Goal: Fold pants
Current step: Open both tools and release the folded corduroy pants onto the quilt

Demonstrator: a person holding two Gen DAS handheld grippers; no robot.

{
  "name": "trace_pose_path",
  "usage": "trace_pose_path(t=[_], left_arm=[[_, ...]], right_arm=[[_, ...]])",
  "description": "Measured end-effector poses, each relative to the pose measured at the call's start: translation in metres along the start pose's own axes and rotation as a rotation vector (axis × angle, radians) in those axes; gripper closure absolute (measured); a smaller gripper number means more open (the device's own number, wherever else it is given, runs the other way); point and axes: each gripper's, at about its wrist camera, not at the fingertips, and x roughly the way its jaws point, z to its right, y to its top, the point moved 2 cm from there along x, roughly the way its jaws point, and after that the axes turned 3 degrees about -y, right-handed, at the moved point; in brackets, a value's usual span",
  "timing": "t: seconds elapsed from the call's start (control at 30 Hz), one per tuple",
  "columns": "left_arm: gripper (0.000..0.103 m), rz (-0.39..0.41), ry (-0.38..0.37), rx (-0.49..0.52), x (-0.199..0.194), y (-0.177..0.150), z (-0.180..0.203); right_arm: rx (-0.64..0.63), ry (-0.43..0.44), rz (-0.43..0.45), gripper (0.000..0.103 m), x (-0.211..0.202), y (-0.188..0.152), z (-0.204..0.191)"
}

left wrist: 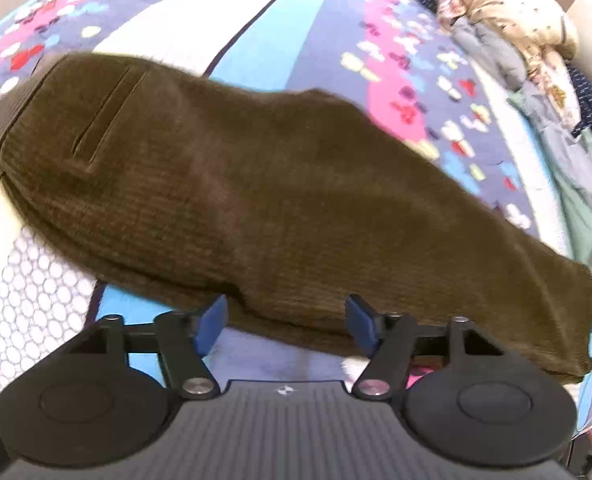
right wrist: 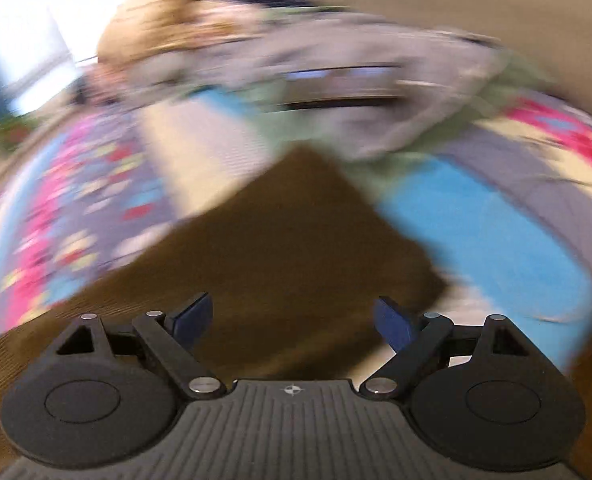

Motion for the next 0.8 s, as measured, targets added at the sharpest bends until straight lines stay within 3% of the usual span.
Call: trace_pose_path(t=[0.1, 0.2, 0.27, 0.33, 0.4, 0.47, 0.5, 0.67, 0.8], left_arm=[[0.025, 0.025, -0.009, 0.01, -0.007, 0.001, 0.006], [0.025, 0.022, -0.002, 0.01, -0.005, 0.003, 0.011], [0.025, 0.018, -0.005, 0.01, -0.004, 0.004, 0.011], [0.023, 0.017, 0.002, 0.014, 0.0, 0.004, 0.01], [0.023, 0.007, 0.01, 0.02, 0.005, 0.003, 0.007], [0.023, 0.005, 0.014, 0.013, 0.009, 0.004, 0.008], [0.023, 0.01, 0.012, 0.011, 0.009, 0.005, 0.008], [0.014, 0.04, 0.041, 0.041, 0.005, 0.009, 0.006], [0.008, 0.033, 0.072, 0.037, 0.008, 0.016, 0.0]], right_arm=[[-0.133, 0.076, -0.013, 0.013, 0.028, -0.014, -0.049], [-0.227, -0.011, -0.253, 0.012, 0.071, -0.05, -0.07], [-0.4, -0.044, -0.15, 0.012, 0.052, -0.069, -0.086], [-0.459, -0.041, -0.125, 0.012, 0.03, -0.082, -0.087], [-0.431, -0.035, -0.156, 0.008, 0.019, -0.084, -0.077], [-0.325, -0.029, -0.238, 0.008, 0.016, -0.079, -0.061], [-0.27, -0.031, -0.238, 0.008, 0.014, -0.072, -0.058], [-0.171, 0.023, -0.054, 0.007, 0.008, -0.016, -0.075], [-0.158, 0.031, -0.041, 0.006, 0.051, 0.011, -0.103]])
